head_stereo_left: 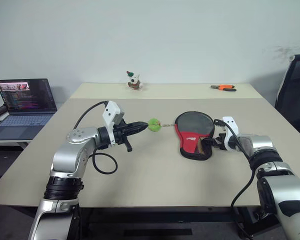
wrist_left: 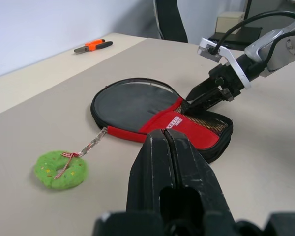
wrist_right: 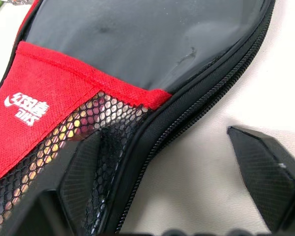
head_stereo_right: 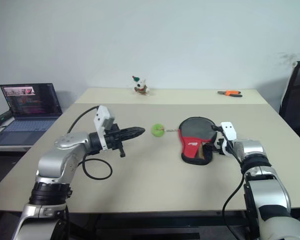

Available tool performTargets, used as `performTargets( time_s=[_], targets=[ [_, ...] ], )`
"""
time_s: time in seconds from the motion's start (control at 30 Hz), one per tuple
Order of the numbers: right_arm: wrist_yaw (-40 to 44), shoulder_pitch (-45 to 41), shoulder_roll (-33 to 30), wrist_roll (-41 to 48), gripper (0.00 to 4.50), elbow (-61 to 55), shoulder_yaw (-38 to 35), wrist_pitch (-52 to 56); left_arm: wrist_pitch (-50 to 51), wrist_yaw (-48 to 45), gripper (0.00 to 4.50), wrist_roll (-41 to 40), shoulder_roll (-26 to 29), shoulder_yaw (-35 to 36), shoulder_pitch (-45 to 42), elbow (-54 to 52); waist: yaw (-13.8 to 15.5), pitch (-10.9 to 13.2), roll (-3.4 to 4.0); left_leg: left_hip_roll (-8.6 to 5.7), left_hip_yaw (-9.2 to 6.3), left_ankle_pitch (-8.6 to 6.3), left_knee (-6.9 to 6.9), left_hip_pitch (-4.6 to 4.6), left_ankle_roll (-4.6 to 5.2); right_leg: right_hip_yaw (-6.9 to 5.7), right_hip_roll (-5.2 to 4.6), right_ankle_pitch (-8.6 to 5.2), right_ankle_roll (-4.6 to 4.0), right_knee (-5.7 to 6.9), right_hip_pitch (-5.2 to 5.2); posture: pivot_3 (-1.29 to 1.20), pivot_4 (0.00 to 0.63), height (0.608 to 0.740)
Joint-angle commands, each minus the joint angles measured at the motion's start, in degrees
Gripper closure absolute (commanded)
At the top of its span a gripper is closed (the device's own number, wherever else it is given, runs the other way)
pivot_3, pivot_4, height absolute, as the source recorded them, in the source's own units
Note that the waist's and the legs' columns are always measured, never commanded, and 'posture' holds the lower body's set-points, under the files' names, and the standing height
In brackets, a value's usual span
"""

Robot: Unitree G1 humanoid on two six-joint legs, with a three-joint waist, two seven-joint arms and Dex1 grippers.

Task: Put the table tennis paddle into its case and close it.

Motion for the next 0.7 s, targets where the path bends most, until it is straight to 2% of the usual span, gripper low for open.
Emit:
performTargets(
  time_s=[0.03,0.13,0.33,0.47,0.7],
  targets=[
    [-0.19,0.71,2.47,-0.64,1.53,2.56,-0.14,0.46,-0.26,0.32,4.50,-1.11,1.01,0.10,-0.52,-2.08,-0.27,0.00,-0.01,0.00,0.02,0.00,0.00,0.03,0.00,0.03,0.00,0.00,0.00,0.01,0.02,0.00,0.150,0.740],
    [-0.81,0.27,3.64,-0.57,2.63,3.26,-0.97,0.53,-0.51,0.25,4.50,-0.81,1.57,-0.27,-0.37,-1.95,-0.67,0.00,-0.01,0.00,0.05,-0.01,-0.09,0.55,0.01,0.07,0.00,-0.01,0.00,-0.07,0.50,0.00,0.150,0.740],
    [-0.34,-1.23,7.21,-0.54,4.47,3.99,-1.28,0.99,1.45,-1.63,4.50,-2.95,5.27,0.75,1.61,-3.93,-1.32,0.00,-0.01,0.02,0.16,-0.03,-0.27,1.31,0.03,0.30,0.05,-0.01,0.00,-0.05,1.08,0.00,0.150,0.740],
    [1.31,-2.11,8.90,0.42,4.49,3.97,-1.80,2.45,3.77,-4.43,4.50,-6.26,7.92,1.16,3.93,-6.56,-1.66,0.00,-0.01,0.06,0.27,-0.03,-0.34,1.46,0.04,0.61,0.13,-0.01,0.00,-0.05,1.10,0.00,0.150,0.740],
    [7.68,-1.15,11.55,2.47,4.49,-4.77,-0.56,12.21,8.09,-9.72,4.50,-11.79,13.62,1.14,8.20,-12.06,-2.86,0.00,-0.01,0.10,0.54,-0.04,-0.71,1.45,0.04,1.00,0.20,-0.02,-0.01,-0.09,0.81,0.00,0.150,0.740]
  ],
)
